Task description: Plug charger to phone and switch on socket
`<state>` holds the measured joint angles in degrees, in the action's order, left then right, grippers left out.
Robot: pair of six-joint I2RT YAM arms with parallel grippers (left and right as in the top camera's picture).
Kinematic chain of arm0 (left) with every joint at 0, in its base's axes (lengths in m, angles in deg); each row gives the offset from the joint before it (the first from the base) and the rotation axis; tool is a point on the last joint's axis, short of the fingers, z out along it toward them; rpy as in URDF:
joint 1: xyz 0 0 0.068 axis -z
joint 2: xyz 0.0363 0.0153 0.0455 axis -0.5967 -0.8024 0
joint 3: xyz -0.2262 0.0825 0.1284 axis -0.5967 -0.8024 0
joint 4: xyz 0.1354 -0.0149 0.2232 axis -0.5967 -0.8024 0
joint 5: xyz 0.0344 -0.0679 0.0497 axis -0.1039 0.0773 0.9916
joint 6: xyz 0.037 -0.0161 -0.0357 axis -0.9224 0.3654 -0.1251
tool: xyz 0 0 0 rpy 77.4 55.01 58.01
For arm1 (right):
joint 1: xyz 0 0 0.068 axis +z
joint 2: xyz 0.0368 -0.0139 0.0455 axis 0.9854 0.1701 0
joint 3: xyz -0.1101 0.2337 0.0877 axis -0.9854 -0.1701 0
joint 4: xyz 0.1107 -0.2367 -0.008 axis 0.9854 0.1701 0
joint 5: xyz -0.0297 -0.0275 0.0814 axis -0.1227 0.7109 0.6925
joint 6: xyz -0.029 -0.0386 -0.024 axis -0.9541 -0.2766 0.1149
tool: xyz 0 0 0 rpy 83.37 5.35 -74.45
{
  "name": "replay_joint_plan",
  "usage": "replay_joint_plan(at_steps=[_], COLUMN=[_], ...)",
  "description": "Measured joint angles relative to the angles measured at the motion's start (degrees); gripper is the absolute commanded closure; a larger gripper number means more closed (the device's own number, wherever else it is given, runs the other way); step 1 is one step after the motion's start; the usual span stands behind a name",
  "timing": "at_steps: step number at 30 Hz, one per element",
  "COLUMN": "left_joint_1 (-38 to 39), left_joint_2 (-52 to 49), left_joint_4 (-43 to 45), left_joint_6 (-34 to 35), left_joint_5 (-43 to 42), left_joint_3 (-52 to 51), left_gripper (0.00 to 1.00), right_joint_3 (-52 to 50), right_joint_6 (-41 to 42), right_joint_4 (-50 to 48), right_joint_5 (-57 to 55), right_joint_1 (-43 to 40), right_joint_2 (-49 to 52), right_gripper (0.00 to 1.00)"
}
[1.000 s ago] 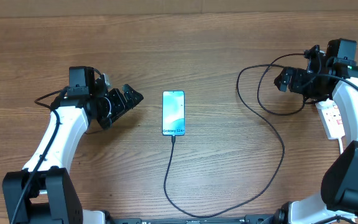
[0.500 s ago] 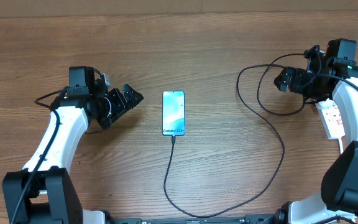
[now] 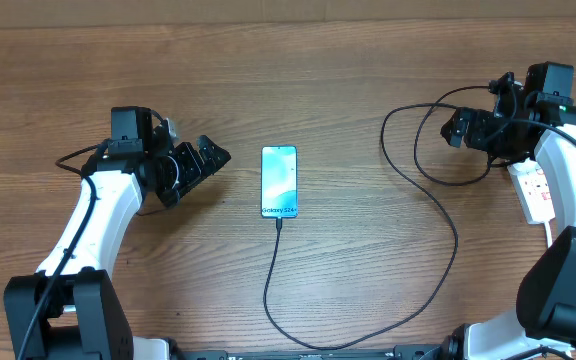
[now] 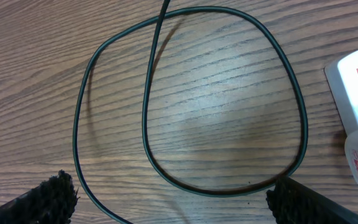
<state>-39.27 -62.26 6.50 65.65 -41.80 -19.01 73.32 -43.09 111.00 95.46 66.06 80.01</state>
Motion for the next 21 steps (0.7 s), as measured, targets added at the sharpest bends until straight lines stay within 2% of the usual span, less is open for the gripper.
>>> replay_joint_plan(at_steps=[21], left_joint_1=[0.00], left_joint_2=[0.00], left_joint_4=[0.00], left_joint_6=[0.00], left_joint_5=[0.00], left_joint_3=[0.00], left_gripper=[0.00], right_joint_3=[0.00], right_joint_6=[0.02], right_joint_4=[0.02], right_joint_5=[-0.02], right_joint_1=[0.00], right_joint_2=[0.00], right_gripper=[0.00])
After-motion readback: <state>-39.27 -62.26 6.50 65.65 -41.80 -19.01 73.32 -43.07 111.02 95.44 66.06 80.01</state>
